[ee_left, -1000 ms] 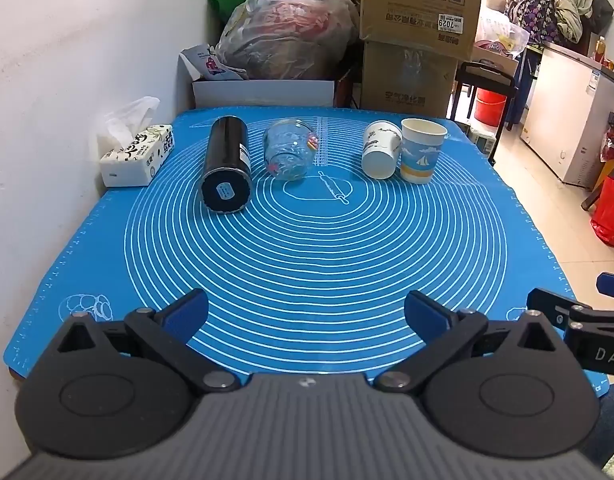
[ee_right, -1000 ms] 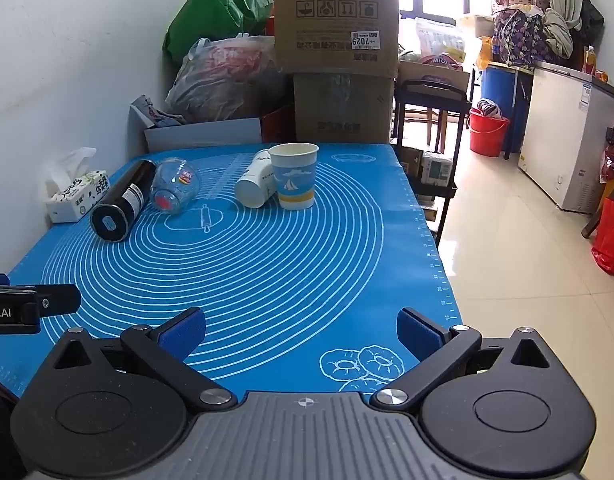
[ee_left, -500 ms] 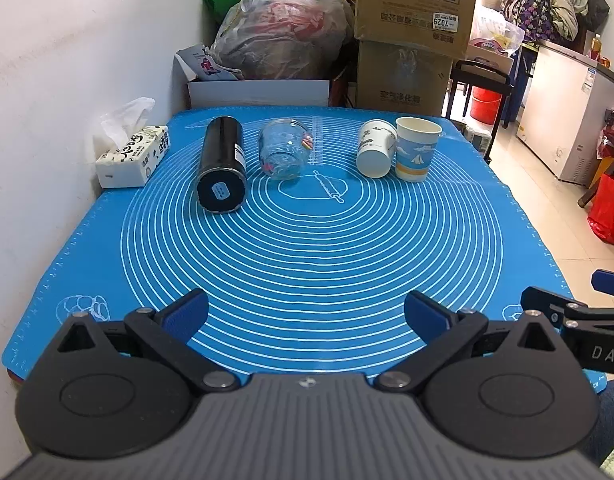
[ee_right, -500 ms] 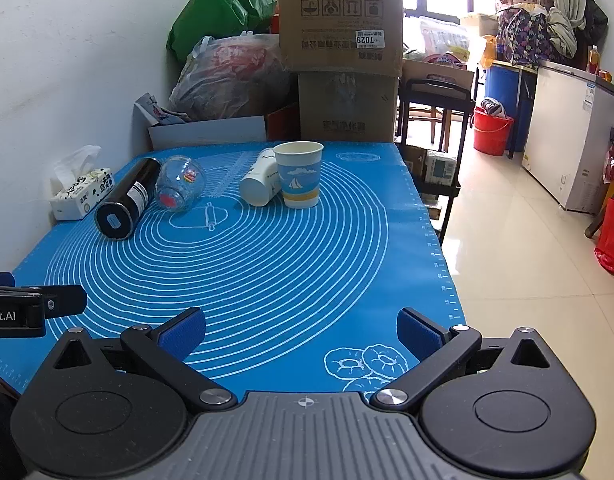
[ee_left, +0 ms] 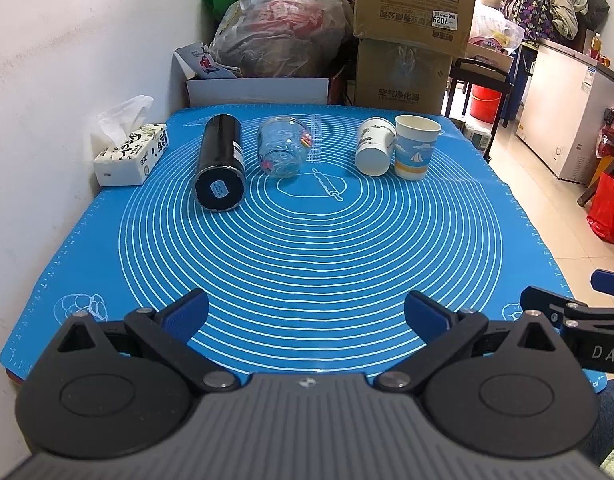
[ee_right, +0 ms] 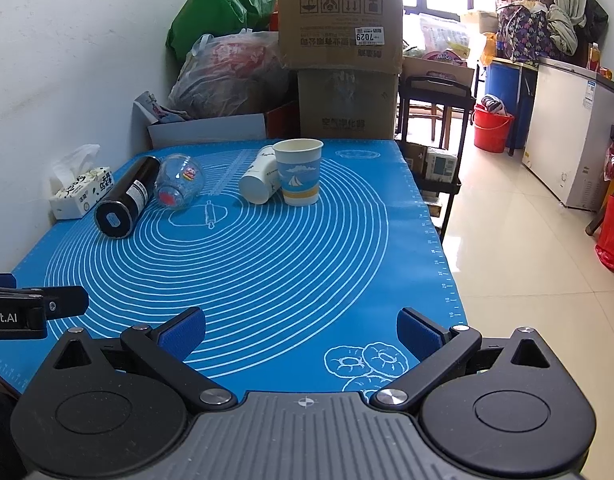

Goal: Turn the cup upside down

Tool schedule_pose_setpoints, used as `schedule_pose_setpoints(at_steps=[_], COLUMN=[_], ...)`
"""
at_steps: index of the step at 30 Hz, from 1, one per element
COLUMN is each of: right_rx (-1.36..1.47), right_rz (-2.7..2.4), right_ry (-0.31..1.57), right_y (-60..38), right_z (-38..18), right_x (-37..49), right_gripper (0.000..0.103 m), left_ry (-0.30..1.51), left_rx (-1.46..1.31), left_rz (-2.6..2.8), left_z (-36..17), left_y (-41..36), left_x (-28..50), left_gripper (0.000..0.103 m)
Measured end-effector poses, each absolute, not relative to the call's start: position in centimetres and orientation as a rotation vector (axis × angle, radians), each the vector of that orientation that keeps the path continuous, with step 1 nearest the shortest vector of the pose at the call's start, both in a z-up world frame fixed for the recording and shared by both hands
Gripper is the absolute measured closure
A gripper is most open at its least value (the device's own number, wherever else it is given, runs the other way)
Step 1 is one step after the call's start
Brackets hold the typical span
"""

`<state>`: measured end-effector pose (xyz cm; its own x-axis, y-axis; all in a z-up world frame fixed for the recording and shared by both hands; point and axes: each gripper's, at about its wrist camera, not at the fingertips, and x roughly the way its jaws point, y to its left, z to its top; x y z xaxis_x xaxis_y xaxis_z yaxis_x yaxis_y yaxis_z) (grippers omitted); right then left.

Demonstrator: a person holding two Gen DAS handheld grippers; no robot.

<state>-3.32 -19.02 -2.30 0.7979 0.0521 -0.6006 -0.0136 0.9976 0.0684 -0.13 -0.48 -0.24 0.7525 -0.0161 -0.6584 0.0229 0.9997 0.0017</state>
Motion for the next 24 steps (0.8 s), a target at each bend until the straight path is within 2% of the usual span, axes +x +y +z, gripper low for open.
schedule_pose_setpoints(at_steps=[24], right_rx=[0.058], right_rz=[0.029], right_ry=[0.651], right_y=[-18.91], right_z=[-2.43], right_x=[-3.12], right_gripper=[0.000], left_ry=[0.725], left_rx=[0.011], left_rz=[-0.022], left_z=[-0.52], left_y=[-0.54], left_x=[-0.14], left_gripper=[0.000])
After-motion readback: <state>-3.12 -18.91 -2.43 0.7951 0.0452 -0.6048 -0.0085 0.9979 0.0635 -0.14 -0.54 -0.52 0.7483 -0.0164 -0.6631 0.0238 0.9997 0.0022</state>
